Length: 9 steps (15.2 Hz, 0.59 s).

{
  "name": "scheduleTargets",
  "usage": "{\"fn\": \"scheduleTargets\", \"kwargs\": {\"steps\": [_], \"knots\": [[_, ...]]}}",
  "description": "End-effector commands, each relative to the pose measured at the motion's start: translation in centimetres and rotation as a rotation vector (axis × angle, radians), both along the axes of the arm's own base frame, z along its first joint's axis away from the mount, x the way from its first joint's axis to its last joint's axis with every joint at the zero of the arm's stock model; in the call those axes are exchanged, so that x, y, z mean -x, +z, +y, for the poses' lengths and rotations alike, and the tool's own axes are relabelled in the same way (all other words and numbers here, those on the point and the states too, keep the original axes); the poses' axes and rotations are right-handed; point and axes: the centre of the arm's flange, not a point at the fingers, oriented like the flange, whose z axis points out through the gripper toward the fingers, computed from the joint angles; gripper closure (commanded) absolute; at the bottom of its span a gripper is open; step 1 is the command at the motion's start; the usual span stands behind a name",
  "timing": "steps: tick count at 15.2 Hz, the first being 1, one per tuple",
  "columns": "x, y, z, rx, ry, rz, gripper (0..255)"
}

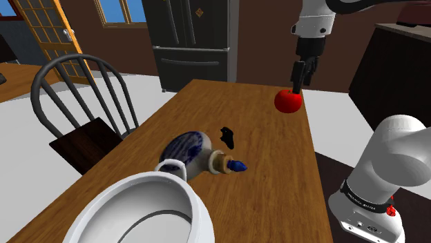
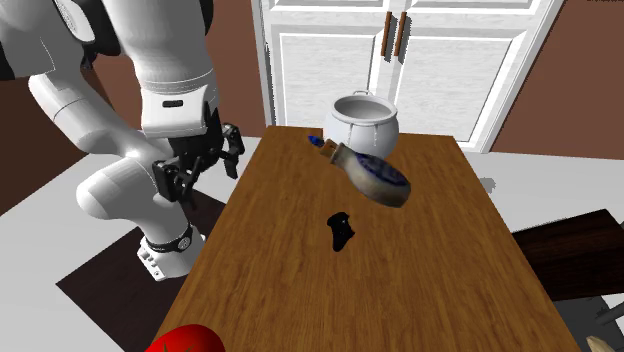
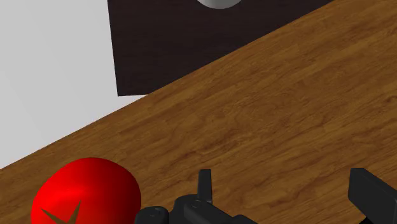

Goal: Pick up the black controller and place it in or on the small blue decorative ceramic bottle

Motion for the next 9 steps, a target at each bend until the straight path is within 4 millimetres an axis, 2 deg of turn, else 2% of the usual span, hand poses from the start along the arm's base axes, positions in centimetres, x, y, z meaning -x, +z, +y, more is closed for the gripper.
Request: {"fn": "scheduleTargets", "kwargs": {"steps": [1, 9], "knots": [[0.0, 0.0, 0.0, 0.0, 0.0, 0.0, 0], [-5.3, -5.7, 5.8, -0.082, -0.096, 0.002, 0]]}}
